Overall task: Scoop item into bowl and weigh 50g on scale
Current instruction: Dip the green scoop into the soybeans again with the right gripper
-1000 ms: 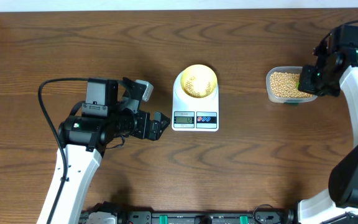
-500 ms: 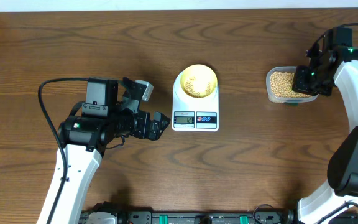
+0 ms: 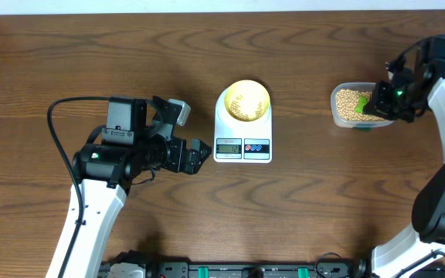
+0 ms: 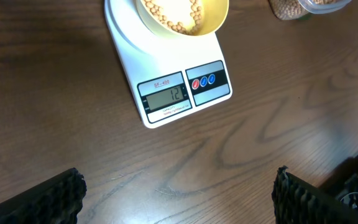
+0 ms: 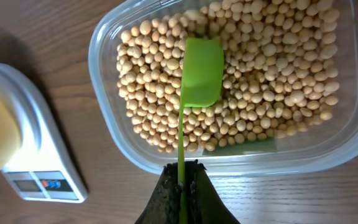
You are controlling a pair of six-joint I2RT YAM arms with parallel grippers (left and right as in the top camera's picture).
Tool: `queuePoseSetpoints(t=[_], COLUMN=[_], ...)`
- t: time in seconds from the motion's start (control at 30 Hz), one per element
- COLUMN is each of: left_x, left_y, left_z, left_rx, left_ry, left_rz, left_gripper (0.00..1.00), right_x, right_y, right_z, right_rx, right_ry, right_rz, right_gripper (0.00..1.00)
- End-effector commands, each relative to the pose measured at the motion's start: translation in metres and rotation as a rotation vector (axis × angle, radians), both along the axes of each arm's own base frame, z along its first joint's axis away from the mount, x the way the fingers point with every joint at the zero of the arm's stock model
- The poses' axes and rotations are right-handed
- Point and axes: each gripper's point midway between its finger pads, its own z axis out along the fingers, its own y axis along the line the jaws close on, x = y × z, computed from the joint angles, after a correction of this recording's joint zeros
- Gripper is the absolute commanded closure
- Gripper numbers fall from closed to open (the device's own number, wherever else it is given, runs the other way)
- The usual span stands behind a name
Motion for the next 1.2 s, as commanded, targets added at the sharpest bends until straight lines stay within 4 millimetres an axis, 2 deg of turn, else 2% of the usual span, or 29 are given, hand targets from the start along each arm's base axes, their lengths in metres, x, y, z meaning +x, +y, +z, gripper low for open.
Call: queuePoseSetpoints(t=[0.0,0.27,0.53,0.83,1.17], left_x=[-0.001,-0.001,-0.001,-0.001,-0.001], left_y=[-0.003,-0.003,-0.003,-0.003,-0.003], left_z=[0.002,0.002,0.002,0.002,0.002], left_rx=[-0.008,-0.007,-0.008,-0.008,-0.008], left_ry=[-0.008,-0.008,-0.008,-0.008,-0.008], left_rz=[-0.023,-0.023,-0.023,-0.023,-0.023], left_gripper=[0.02,0.02,0.02,0.02,0.02], right_x=[-0.005,-0.015,-0.017,-0.021,-0.021], right_y=[0.005,0.001,-0.008,-0.022,-0.026], right_z=[-0.006,-0.018,-0.010,-0.014,-0.001], right_rx=[0.091,0.224,0.333,0.342,0.478], right_ry=[0.003,-0.004,-0.054,-0.064,-0.153], right_rz=[0.015,-0.041,-0.065,-0.102,-0.109], right_gripper=[0.99,0.99,0.99,0.99,0.99])
